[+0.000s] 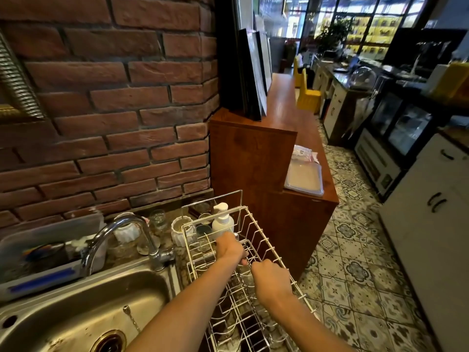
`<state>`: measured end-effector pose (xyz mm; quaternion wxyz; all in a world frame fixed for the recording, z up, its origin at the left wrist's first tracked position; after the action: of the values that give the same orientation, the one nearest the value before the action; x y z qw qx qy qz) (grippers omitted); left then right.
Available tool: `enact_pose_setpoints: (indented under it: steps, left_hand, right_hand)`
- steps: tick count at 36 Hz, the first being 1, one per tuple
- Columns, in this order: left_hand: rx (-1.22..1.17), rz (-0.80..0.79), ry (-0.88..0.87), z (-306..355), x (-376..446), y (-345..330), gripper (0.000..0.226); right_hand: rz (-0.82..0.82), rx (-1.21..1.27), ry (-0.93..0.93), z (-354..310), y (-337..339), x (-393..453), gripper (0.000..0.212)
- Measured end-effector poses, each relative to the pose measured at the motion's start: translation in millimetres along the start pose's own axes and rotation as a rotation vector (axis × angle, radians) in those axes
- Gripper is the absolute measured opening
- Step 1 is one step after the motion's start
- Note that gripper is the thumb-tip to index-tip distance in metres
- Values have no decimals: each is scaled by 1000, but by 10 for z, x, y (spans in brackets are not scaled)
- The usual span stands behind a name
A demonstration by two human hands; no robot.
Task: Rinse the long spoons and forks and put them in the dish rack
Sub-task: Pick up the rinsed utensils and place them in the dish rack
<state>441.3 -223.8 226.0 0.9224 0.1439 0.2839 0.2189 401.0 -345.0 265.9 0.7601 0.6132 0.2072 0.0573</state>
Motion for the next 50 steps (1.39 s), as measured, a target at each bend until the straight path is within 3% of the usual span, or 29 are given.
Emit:
enact_pose_setpoints:
  steps: [11,13,16,20,24,29,33,38,41,43,50]
  left_hand:
    - [-152,-1,-76,274,-34,618,22]
    - [-155,39,-97,321,-31,899,7]
    - [-228,127,-94,267,-31,1362,18]
    - [-379,156,-99,31,-15,1856,5]
    - [-374,149,-94,-382,-48,2223,7]
    - [-285,24,-18,-1041,-108,2364,14]
    - [-248,94,78,-1659,-79,2616,17]
    - [-404,154,185,-2314,30,2836,12]
    - [-540,203,247,-2619,141,2915,14]
    - [-591,240,290,-2810,246,2958,13]
    - [-779,240,480,-3460,821,2807,43]
  right_hand:
    - [122,94,-43,72,432,-60,9]
    - [161,124,-53,88,571,-54,8]
    - [198,203,-35,16,781,-46,12]
    - [169,376,69,-387,990,-10,14]
    - [106,496,205,-1079,1050,28,9]
    - [-58,507,339,-1872,776,106,5]
    - [-151,491,365,-2306,475,217,12]
    - [-252,449,345,-2702,74,400,18]
    - [-294,411,345,-2906,-151,517,4]
    - [-302,407,328,-3020,-288,610,8]
    - [-443,398,276,-3382,-975,902,8]
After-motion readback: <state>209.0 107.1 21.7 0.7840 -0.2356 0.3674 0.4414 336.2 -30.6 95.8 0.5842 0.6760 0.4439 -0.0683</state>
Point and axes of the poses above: each hand's wrist, its own x-axis towards the middle knuckle, its own y-axis out of the back of the hand, z = x × y, the point moved 10 cm from there along x, towards the middle knuckle, and after that the axes turned 13 degrees about -x, right-handed, at the moved point
